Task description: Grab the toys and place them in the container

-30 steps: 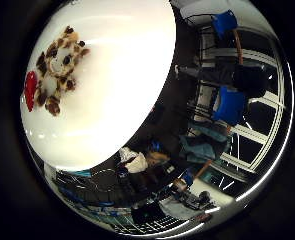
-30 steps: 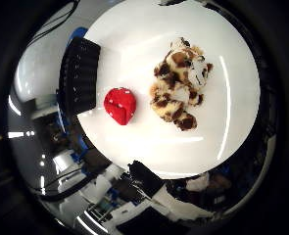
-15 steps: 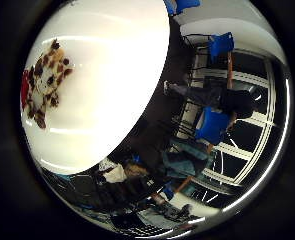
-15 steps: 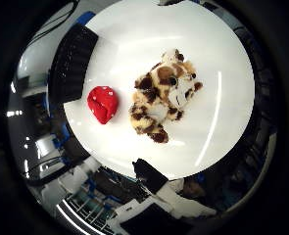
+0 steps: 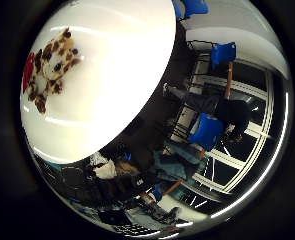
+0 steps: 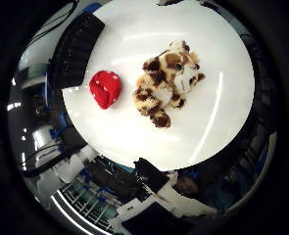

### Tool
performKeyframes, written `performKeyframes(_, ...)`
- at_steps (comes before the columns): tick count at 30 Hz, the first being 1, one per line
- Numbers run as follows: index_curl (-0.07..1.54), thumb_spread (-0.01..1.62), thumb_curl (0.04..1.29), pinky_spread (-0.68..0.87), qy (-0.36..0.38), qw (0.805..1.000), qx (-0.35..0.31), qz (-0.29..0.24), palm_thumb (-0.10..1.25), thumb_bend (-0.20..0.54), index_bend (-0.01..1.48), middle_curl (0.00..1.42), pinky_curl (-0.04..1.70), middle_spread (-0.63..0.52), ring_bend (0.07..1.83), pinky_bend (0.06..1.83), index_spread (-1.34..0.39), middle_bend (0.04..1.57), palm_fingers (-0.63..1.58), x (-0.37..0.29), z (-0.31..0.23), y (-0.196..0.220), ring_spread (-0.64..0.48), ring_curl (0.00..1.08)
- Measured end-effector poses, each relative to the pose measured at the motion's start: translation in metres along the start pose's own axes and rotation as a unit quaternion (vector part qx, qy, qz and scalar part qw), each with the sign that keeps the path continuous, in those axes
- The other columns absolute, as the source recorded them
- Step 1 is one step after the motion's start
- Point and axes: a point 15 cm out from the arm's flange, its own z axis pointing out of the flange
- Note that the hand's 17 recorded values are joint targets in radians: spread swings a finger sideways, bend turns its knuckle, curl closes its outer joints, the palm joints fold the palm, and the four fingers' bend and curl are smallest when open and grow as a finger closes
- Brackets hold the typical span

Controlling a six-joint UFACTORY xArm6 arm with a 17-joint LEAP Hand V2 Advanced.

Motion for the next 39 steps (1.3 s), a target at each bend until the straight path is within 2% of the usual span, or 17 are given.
performKeyframes(5, 0.22, 0.94, 0.31, 0.38, 0.023, 0.999, 0.008, -0.024, 0.49, -0.029, 0.14, 0.27, 0.32, 0.01, 0.25, 0.44, -0.43, 0.17, -0.05, -0.012, 0.004, -0.012, 0.19, 0.28)
performKeyframes(13, 0.22, 0.94, 0.31, 0.38, 0.051, 0.998, 0.003, -0.033, 0.5, -0.029, 0.15, 0.27, 0.32, 0.01, 0.26, 0.44, -0.43, 0.17, -0.05, -0.011, 0.008, -0.024, 0.19, 0.27)
performKeyframes(20, 0.22, 0.94, 0.31, 0.38, 0.067, 0.997, -0.009, -0.047, 0.51, -0.03, 0.15, 0.27, 0.32, 0.0, 0.25, 0.44, -0.44, 0.17, -0.05, -0.017, 0.023, -0.022, 0.19, 0.27)
performKeyframes(39, 0.22, 0.94, 0.3, 0.38, 0.03, 0.998, -0.014, -0.044, 0.51, -0.03, 0.15, 0.27, 0.32, -0.01, 0.25, 0.44, -0.43, 0.18, -0.03, -0.058, 0.078, -0.03, 0.18, 0.27)
